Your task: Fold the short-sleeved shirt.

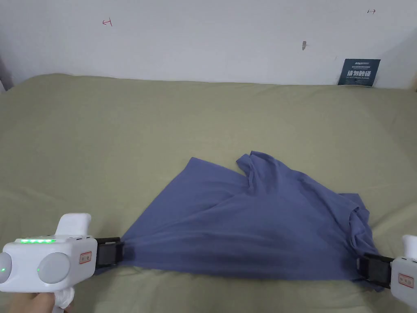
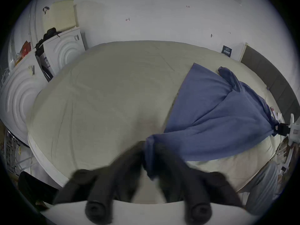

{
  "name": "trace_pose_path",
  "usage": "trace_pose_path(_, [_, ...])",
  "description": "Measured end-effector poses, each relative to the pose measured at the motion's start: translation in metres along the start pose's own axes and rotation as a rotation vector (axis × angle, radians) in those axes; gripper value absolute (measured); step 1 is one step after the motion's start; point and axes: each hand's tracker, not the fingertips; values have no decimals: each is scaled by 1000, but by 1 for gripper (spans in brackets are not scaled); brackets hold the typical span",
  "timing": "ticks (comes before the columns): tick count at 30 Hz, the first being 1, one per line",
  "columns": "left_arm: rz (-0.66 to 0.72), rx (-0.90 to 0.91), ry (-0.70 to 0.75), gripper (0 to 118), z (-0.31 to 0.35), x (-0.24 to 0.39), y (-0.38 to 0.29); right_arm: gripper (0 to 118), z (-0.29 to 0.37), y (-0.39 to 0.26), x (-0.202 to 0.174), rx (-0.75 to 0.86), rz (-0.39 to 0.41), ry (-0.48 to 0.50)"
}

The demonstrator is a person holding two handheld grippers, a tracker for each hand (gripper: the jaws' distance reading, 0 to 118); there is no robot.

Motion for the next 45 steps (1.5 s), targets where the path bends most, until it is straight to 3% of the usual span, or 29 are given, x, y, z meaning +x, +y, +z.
trace_pose_path(1, [2, 21, -4, 118, 3, 0, -6, 118, 12, -3, -5, 35, -9, 18])
trace_pose_path(2, [-1, 51, -13, 114, 5, 5, -7, 110, 19, 1, -9, 72, -4, 22])
trace_pose_path(4, [7, 33, 8, 113, 6, 11, -11, 108, 22, 4, -25, 86, 1, 45])
trace_pose_path(6, [5, 61, 40, 97, 11, 18, -19, 104, 34, 1, -44, 144, 24, 93])
trace_pose_path(7, [-6, 69, 56, 73, 18, 22, -20, 89, 39, -2, -55, 160, 40, 110])
trace_pose_path(8, [-21, 79, 65, 12, 21, 27, -26, 42, 44, -10, -73, 182, 54, 130])
trace_pose_path(9, [-28, 76, 85, 0, 20, 32, -30, 0, 46, -14, -84, 183, 70, 129])
trace_pose_path(16, [16, 42, 76, 0, 17, 4, -44, 0, 42, -39, -141, 191, 146, 182])
trace_pose_path(22, [98, 12, 72, 0, 5, -36, -27, 0, 35, -43, -160, 185, 175, 216])
trace_pose_path(24, [120, -21, 37, 15, -5, -50, -15, 0, 32, -43, -163, 180, 189, 223])
trace_pose_path(25, [143, -22, 30, 36, -10, -58, -10, 0, 30, -43, -165, 175, 196, 222])
trace_pose_path(26, [164, -43, -4, 83, -13, -62, -5, 0, 29, -44, -166, 171, 199, 227])
trace_pose_path(27, [172, -68, -47, 111, -15, -63, -1, 0, 29, -44, -166, 169, 199, 231])
trace_pose_path(28, [182, -116, -91, 118, -22, -67, 3, 0, 30, -45, -167, 168, 199, 232])
trace_pose_path(33, [135, -140, -37, 115, -42, -44, 10, 0, 22, -47, -169, 143, 203, 238])
trace_pose_path(34, [118, -161, -33, 111, -48, -38, 10, 0, 21, -47, -169, 135, 202, 237])
trace_pose_path(35, [85, -174, -35, 97, -44, -28, 9, 0, 19, -47, -169, 129, 199, 238])
trace_pose_path(36, [43, -170, -31, 76, -44, -20, 7, 0, 18, -46, -167, 123, 193, 241])
trace_pose_path(38, [-59, -141, 41, 56, -38, -5, 4, 0, 15, -44, -165, 115, 189, 235])
trace_pose_path(39, [-36, -149, 8, 40, -48, -16, 4, 0, 14, -41, -164, 113, 188, 234])
trace_pose_path(40, [-28, -137, 12, 11, -45, -14, 4, 0, 12, -38, -162, 111, 188, 233])
trace_pose_path(41, [-37, -122, 17, 1, -44, -10, 4, 0, 9, -33, -161, 107, 191, 228])
trace_pose_path(45, [-77, -123, 48, 1, -48, -9, -2, 0, -1, -2, -153, 114, 182, 220])
